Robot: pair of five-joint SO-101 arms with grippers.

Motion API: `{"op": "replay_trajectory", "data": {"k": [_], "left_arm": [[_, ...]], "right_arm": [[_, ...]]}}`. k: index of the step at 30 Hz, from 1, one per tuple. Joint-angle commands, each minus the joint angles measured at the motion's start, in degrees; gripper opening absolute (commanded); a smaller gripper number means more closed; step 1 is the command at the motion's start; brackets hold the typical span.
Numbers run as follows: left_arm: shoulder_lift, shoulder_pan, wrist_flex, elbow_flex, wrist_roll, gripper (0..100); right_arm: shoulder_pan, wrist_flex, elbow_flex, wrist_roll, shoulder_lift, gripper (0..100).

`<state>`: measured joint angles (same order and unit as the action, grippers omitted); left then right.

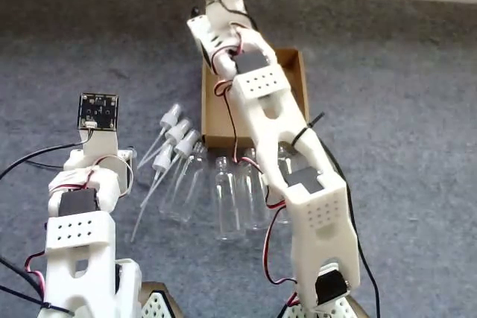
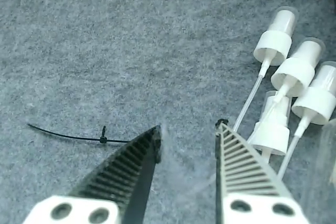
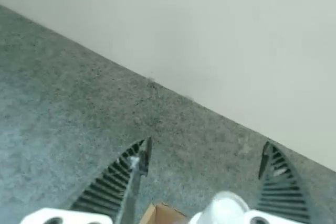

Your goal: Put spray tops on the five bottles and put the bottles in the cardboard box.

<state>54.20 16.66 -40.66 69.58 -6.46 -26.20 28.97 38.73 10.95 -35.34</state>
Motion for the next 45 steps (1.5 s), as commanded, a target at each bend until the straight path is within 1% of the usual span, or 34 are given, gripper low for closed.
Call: {"op": "replay_trajectory", "data": {"k": [1,9,16,19,22,24,26,28,30,32,35,40,42,45], "left_arm": [[1.10,-0.84,0.70,-0.22,0.35,16],[1.10,-0.84,0.70,-0.22,0.35,16],[1.10,-0.75,0.97,0.66,0.35,16],[1.10,-0.57,0.97,0.84,0.35,16],[1.10,-0.48,0.97,0.92,0.35,16],[1.10,-0.75,0.97,1.01,0.35,16],[1.10,-0.75,0.97,1.10,0.35,16],[1.10,-0.75,0.97,1.10,0.35,16],[1.10,-0.75,0.97,1.10,0.26,16],[1.10,-0.75,0.97,1.10,0.26,16],[1.10,-0.84,0.97,1.10,0.26,16],[1.10,-0.84,0.97,1.19,0.26,16],[1.10,-0.84,0.97,1.19,0.26,16],[1.10,-0.84,0.97,1.19,0.26,16]], "right_arm": [[-0.31,10.24,13.23,-0.09,2.68,27.2],[-0.40,44.18,41.27,-0.09,2.59,27.1],[-0.31,72.84,59.47,0.00,2.59,27.1],[2.86,72.40,64.13,-0.35,2.59,27.1],[5.14,72.40,62.55,-0.79,2.33,27.1],[6.73,72.40,60.97,-2.64,2.68,26.9],[8.31,72.40,60.35,-2.90,2.86,23.9],[9.71,72.40,59.21,-2.90,4.18,17.6],[11.21,72.40,52.00,-2.90,6.02,10.8],[11.74,72.40,42.15,-2.90,8.75,8.4],[11.65,72.40,24.22,-2.81,16.48,10.8],[10.33,71.78,-4.53,-2.73,33.80,18.2],[9.71,68.70,-15.69,-2.73,39.43,19.2],[10.15,60.35,-32.92,-2.64,46.29,19.2]]}}
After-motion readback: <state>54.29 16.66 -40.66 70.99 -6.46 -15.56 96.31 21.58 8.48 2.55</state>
